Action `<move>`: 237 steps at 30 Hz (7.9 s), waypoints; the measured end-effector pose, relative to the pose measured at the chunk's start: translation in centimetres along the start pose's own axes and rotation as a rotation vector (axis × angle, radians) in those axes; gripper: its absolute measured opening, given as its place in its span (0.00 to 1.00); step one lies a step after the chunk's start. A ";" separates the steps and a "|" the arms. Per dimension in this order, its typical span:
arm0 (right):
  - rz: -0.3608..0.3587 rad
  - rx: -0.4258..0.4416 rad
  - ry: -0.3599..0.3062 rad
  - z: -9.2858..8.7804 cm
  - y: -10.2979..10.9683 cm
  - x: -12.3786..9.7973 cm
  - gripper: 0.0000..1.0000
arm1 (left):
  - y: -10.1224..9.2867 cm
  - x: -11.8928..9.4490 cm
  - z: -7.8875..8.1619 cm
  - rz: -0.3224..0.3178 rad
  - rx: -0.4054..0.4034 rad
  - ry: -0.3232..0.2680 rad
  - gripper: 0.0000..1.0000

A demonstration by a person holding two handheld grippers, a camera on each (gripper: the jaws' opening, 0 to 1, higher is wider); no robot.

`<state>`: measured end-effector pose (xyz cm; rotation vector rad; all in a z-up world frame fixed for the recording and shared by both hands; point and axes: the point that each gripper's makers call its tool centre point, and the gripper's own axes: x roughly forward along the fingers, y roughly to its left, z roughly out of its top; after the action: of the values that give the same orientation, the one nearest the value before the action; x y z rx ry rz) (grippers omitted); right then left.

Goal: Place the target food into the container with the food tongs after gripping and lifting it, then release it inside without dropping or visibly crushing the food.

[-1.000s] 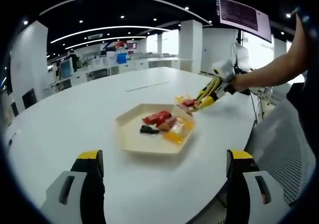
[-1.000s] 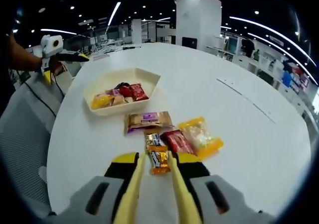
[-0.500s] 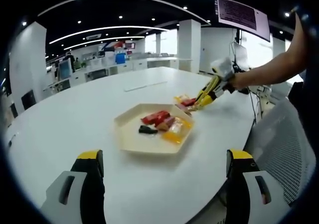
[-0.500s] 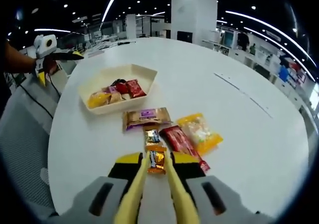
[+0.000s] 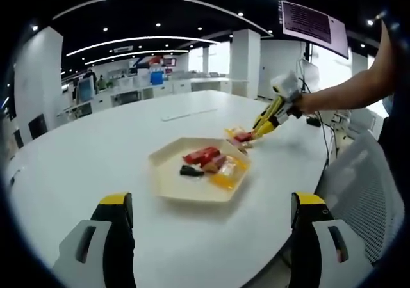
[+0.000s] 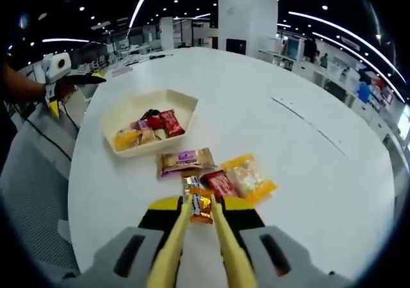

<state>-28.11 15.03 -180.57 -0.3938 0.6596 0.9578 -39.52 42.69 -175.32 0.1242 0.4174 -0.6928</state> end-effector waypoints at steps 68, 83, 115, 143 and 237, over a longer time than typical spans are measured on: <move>0.177 -0.141 -0.176 18.4 12.9 6.3 0.22 | 0.3 -0.4 1.0 0.020 0.004 -0.048 1.00; 0.202 -0.146 -0.167 18.3 15.0 7.6 0.23 | 0.3 -0.4 1.0 0.021 0.003 -0.052 1.00; 0.181 -0.129 -0.254 18.4 12.1 3.9 0.28 | 0.0 -0.9 1.0 0.005 0.038 -0.034 1.00; 0.063 -0.080 -0.237 11.8 5.3 -0.7 0.29 | -0.1 0.0 0.2 -0.016 0.005 -0.016 1.00; 0.041 -0.097 -0.040 0.6 2.1 4.5 0.24 | 0.3 0.3 -1.2 -0.007 -0.015 0.045 1.00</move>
<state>-27.82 19.29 -183.17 -0.4472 0.5881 1.0365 -39.52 43.02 -176.53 0.1247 0.4662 -0.6949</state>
